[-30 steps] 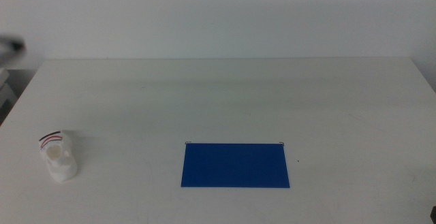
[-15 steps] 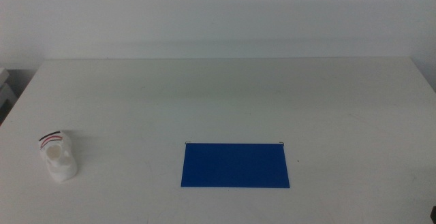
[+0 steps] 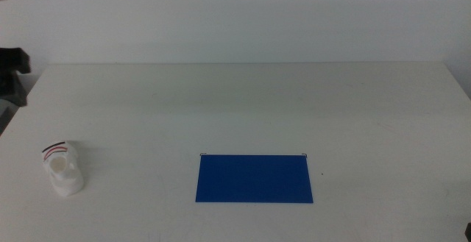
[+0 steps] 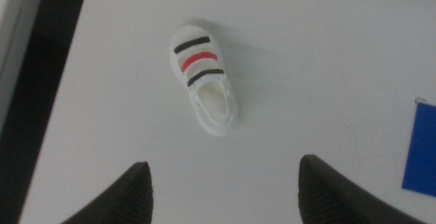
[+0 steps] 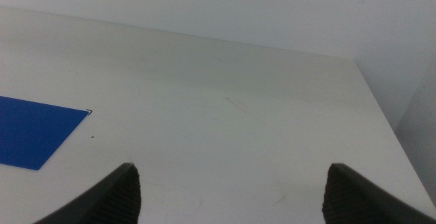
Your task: Use one arm to grab the shoe from the table and place it on the mat.
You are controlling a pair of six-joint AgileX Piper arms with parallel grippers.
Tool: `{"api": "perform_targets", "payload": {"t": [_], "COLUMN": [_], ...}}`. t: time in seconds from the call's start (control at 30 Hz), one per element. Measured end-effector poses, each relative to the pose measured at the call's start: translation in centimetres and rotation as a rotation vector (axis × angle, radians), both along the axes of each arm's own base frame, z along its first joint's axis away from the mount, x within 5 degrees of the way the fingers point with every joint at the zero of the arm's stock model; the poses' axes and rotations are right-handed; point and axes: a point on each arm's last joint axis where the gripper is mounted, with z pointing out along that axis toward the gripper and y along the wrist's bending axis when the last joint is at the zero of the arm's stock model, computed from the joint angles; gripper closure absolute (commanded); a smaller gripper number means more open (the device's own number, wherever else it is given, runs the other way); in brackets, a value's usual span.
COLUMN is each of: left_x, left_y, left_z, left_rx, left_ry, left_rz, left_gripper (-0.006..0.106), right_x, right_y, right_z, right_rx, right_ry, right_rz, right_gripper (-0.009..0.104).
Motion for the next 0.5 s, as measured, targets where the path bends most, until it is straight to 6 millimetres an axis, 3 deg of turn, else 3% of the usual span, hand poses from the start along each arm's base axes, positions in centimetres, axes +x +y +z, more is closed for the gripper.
{"api": "perform_targets", "payload": {"t": [0.5], "left_x": [6.6], "left_y": [0.5], "left_z": [-7.7], "left_rx": [-0.030], "left_ry": [0.216], "left_rz": [0.180], "left_gripper": [0.052], "right_x": [0.0], "right_y": [0.0], "right_z": [0.0], "right_rx": [0.000], "right_ry": [0.000], "right_rz": [0.000], "right_gripper": [0.017]}}
